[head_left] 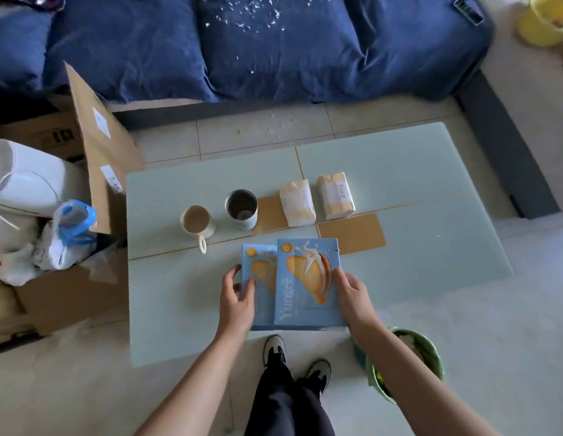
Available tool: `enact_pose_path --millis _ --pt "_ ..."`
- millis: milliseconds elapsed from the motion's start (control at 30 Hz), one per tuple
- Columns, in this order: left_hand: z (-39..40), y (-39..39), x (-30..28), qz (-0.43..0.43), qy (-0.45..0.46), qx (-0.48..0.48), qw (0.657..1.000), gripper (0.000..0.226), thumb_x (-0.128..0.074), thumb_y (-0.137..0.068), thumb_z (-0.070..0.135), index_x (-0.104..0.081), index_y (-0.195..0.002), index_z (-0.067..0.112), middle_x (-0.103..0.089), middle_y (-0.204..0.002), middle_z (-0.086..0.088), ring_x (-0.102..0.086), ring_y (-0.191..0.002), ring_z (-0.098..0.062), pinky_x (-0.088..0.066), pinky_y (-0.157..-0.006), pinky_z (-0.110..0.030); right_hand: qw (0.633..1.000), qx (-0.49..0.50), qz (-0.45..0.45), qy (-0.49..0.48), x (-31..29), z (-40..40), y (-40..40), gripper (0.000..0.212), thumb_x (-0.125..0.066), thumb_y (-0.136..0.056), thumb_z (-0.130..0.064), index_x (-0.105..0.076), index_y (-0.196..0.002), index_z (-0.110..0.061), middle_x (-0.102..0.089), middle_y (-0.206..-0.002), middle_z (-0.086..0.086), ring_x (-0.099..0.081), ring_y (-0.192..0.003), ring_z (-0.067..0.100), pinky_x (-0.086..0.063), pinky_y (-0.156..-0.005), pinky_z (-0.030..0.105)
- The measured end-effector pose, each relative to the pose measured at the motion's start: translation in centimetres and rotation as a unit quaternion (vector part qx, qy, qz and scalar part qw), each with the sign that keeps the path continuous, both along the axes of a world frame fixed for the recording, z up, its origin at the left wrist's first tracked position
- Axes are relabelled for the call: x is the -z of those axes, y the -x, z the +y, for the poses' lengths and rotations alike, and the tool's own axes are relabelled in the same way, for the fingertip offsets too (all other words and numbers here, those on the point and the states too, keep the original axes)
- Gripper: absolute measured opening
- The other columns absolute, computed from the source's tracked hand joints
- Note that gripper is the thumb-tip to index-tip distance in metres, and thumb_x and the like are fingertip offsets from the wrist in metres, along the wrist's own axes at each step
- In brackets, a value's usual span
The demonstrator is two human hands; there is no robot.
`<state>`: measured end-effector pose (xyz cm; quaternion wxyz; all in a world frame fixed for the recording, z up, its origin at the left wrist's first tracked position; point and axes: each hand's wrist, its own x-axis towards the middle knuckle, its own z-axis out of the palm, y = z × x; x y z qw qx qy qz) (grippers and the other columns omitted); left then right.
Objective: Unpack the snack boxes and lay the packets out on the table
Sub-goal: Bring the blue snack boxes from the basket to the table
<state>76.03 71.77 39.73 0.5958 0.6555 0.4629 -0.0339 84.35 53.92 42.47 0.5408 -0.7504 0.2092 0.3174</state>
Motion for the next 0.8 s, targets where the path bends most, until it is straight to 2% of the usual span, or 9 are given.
enact_pose_path --millis 67,167,233,333,433,567,633,800 --pt "0.3 -0.8 2.2 0.009 0.01 -0.011 1.0 0.04 -0.055 -0.097 0.031 -0.044 -0.135 0.026 -0.058 -0.106 -0.001 -0.06 -0.092 -0.015 -0.051 -0.077 -0.033 1.0 0.006 0.004 0.001 1.9 0.5 -0.7 0.03 -0.04 -0.103 -0.031 -0.053 -0.085 -0.011 -0.052 -0.079 0.01 -0.05 -0.073 0.02 -0.042 -0.067 0.031" --pt "0.5 -2.0 5.5 0.02 0.03 -0.044 0.998 0.037 -0.055 -0.097 0.028 -0.046 -0.133 0.024 -0.058 -0.098 0.003 -0.059 -0.084 -0.01 -0.046 -0.065 -0.025 1.0 -0.004 0.008 0.018 5.3 1.0 -1.7 0.034 -0.043 -0.1 -0.039 -0.061 -0.092 -0.012 -0.061 -0.087 0.009 -0.056 -0.08 0.022 -0.051 -0.078 0.041" --pt "0.5 -2.7 7.5 0.019 0.048 -0.059 0.997 0.037 -0.056 -0.097 0.029 -0.045 -0.132 0.025 -0.057 -0.099 0.006 -0.058 -0.086 -0.007 -0.043 -0.063 -0.022 1.0 -0.016 0.007 0.02 7.4 1.3 -2.2 0.034 -0.044 -0.1 -0.041 -0.063 -0.097 -0.013 -0.062 -0.09 0.009 -0.057 -0.083 0.021 -0.05 -0.082 0.041" --pt "0.3 -3.4 9.7 0.009 0.068 -0.073 0.995 0.033 -0.056 -0.097 0.029 -0.044 -0.127 0.032 -0.056 -0.1 0.009 -0.057 -0.089 -0.004 -0.042 -0.064 -0.022 0.999 -0.037 0.007 0.022 9.8 1.8 -2.9 0.033 -0.042 -0.101 -0.04 -0.061 -0.091 -0.014 -0.059 -0.087 0.007 -0.053 -0.081 0.02 -0.045 -0.076 0.036" --pt "0.3 -3.8 11.8 0.003 0.075 -0.079 0.994 0.028 -0.054 -0.098 0.026 -0.044 -0.123 0.033 -0.057 -0.099 0.01 -0.057 -0.088 -0.002 -0.044 -0.067 -0.024 0.999 -0.045 0.011 0.002 11.3 2.0 -3.4 0.036 -0.046 -0.093 -0.049 -0.058 -0.083 -0.017 -0.055 -0.083 0.007 -0.051 -0.077 0.02 -0.042 -0.071 0.035" --pt "0.1 -3.7 14.0 -0.015 0.074 -0.062 0.995 0.034 -0.055 -0.098 0.022 -0.044 -0.129 0.029 -0.059 -0.11 0.005 -0.059 -0.098 -0.009 -0.048 -0.084 -0.032 0.998 -0.057 0.015 -0.029 12.6 1.8 -3.6 0.025 -0.045 -0.102 -0.032 -0.058 -0.087 -0.017 -0.057 -0.076 0.0 -0.054 -0.066 0.012 -0.044 -0.058 0.026" --pt "-0.1 -3.5 14.9 -0.011 0.074 -0.057 0.996 0.035 -0.056 -0.098 0.02 -0.045 -0.129 0.03 -0.059 -0.116 0.003 -0.061 -0.102 -0.013 -0.051 -0.087 -0.035 0.998 -0.059 0.007 -0.022 13.3 1.6 -3.6 0.025 -0.043 -0.103 -0.03 -0.056 -0.085 -0.018 -0.055 -0.074 -0.002 -0.052 -0.062 0.008 -0.042 -0.054 0.021" --pt "-0.1 -3.3 16.8 0.026 0.017 -0.015 0.999 0.045 -0.062 -0.093 0.02 -0.048 -0.133 0.031 -0.044 -0.131 0.001 -0.054 -0.117 -0.021 -0.048 -0.099 -0.046 0.998 -0.061 -0.008 -0.014 13.9 1.5 -3.2 0.022 -0.039 -0.105 -0.024 -0.052 -0.09 -0.013 -0.049 -0.068 -0.004 -0.047 -0.042 -0.007 -0.035 -0.042 0.009"
